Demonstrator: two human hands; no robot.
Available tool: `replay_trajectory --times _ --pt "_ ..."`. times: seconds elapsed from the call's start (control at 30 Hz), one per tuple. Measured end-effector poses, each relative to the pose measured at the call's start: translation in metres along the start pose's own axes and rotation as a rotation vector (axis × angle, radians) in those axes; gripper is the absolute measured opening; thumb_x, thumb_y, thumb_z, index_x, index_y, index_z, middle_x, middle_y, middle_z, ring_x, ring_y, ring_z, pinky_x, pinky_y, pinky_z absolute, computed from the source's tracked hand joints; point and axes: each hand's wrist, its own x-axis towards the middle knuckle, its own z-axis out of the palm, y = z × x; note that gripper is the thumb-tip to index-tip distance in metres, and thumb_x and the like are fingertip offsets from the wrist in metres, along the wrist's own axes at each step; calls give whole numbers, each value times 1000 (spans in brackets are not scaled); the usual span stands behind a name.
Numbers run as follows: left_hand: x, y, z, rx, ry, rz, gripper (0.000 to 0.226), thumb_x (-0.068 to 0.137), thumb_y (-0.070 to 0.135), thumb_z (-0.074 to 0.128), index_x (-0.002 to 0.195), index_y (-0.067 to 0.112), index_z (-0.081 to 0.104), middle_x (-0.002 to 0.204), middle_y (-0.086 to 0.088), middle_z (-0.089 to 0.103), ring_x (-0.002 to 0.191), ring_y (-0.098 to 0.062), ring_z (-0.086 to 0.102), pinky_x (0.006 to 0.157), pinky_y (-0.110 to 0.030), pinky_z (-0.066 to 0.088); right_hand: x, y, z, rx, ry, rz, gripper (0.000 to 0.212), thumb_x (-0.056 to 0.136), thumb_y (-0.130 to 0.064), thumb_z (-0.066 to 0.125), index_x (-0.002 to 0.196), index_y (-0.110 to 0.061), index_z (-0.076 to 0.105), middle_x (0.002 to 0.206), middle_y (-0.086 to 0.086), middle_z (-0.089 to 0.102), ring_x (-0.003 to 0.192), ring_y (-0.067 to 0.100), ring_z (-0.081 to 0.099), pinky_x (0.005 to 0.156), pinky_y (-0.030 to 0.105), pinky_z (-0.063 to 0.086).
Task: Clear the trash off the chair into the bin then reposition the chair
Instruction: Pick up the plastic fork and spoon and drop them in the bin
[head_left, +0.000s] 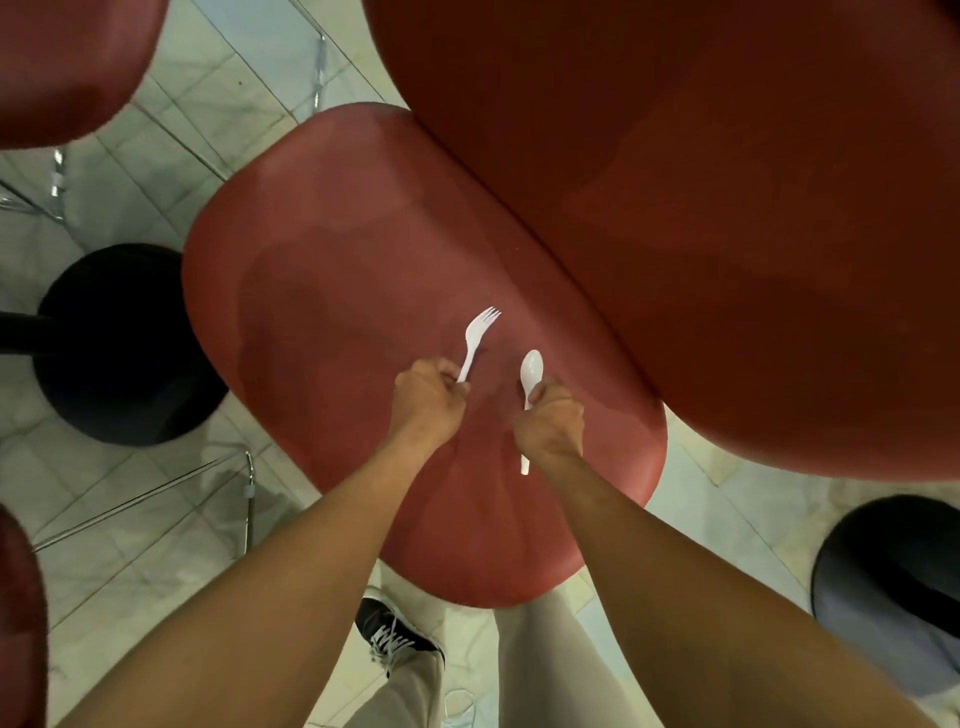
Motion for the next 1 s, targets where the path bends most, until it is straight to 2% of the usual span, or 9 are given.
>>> replay_trajectory --times 0.1,0.2,0.27,0.33,0.43,0.57,0.67,0.8,1.0 --pt "-33 -19 -26 -66 55 -43 8 81 16 70 88 16 73 81 -4 72 77 -18 66 69 -17 41 -37 -11 15 31 -34 -81 13 78 -7 58 86 -16 52 94 6 61 84 28 60 68 28 45" --pt "-68 -42 -56 -116 103 -46 7 81 16 71 88 15 73 71 2 66 69 -12 59 63 -8 33 -77 -22 31 48 -52 -166 17 79 -11 62 78 -20 47 78 -1 55 70 21 54 56 23 38" --pt "-95 -62 -77 -174 145 -57 6 79 16 72 84 18 71 67 7 63 68 -13 60 67 -16 42 -108 -30 42 56 -64 -214 21 75 -7 64 81 -19 47 76 -1 54 66 19 52 50 23 35" --pt "-123 -84 -99 -262 177 -63 7 79 15 72 84 19 68 69 5 64 70 -16 64 73 -27 52 -142 -36 52 85 -83 -263 24 74 -3 63 88 -17 50 78 -2 54 67 17 52 53 22 37" --pt "-170 -114 -130 -372 225 -80 7 80 15 72 84 17 67 73 4 66 72 -15 64 73 -28 51 -196 -40 68 110 -122 -343 26 73 0 63 92 -14 51 74 -6 52 68 14 52 56 20 40" --pt "-227 -153 -167 -495 277 -81 6 81 14 71 80 18 66 75 2 68 72 -14 66 73 -33 55 -268 -34 92 153 -177 -410 31 70 -1 67 94 -16 54 81 -4 59 70 10 56 67 28 50" --pt "-277 -184 -193 -554 300 -30 11 81 15 72 78 23 65 76 3 68 73 -13 66 72 -32 56 -323 -28 111 171 -265 -460 36 72 -1 70 97 -20 53 80 -2 60 68 9 57 62 27 52" --pt "-335 -215 -213 -661 324 16 16 82 14 73 78 27 65 77 2 69 72 -12 66 70 -30 56 -382 -22 130 214 -392 -474 42 72 1 71 103 -21 52 77 2 60 73 14 62 75 40 58" --pt "-394 -254 -217 -933 378 -74 21 80 6 74 98 15 68 80 0 70 71 -4 66 64 -19 53 -432 -21 145 220 -555 -412 48 75 5 70 120 -3 55 85 6 60 78 19 62 83 44 55"
